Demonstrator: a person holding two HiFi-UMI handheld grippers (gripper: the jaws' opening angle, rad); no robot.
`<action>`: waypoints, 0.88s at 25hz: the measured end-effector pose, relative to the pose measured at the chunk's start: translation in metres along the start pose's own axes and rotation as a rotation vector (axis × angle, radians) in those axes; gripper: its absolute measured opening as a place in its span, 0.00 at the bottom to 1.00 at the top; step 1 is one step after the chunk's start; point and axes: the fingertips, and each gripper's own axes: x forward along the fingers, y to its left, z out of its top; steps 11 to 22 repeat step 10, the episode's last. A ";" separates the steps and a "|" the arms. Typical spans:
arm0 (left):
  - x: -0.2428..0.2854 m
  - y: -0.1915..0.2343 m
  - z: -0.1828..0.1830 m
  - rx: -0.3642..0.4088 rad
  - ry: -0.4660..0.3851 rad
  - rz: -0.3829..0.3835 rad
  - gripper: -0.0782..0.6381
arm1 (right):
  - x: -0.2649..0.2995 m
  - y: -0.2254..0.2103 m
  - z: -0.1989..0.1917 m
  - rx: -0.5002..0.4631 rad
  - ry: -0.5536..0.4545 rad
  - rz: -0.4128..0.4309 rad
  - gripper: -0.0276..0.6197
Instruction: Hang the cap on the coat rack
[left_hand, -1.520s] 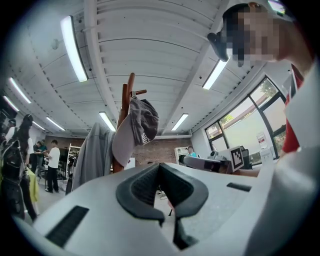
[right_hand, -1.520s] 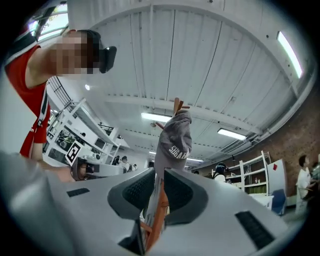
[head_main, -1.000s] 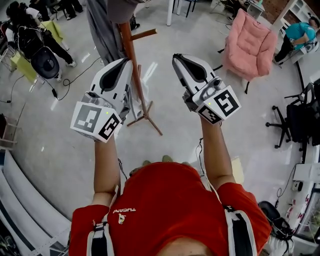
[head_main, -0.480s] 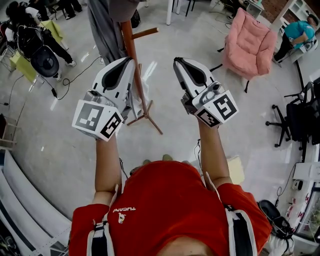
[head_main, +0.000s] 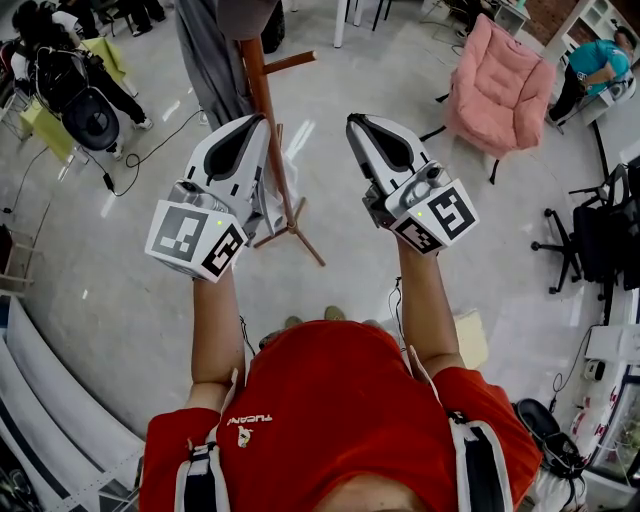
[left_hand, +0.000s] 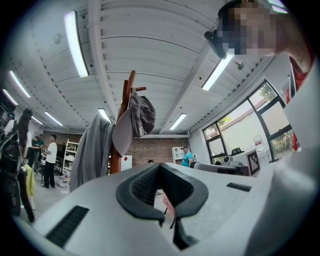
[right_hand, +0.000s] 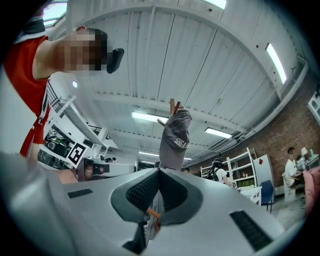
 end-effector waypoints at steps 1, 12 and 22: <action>0.000 0.000 0.000 0.000 0.000 0.001 0.12 | 0.000 0.000 0.000 0.000 0.000 0.001 0.08; -0.005 0.000 -0.001 0.002 -0.002 0.013 0.12 | -0.002 0.001 -0.001 0.006 -0.006 0.008 0.08; -0.005 0.000 -0.001 0.002 -0.002 0.013 0.12 | -0.002 0.001 -0.001 0.006 -0.006 0.008 0.08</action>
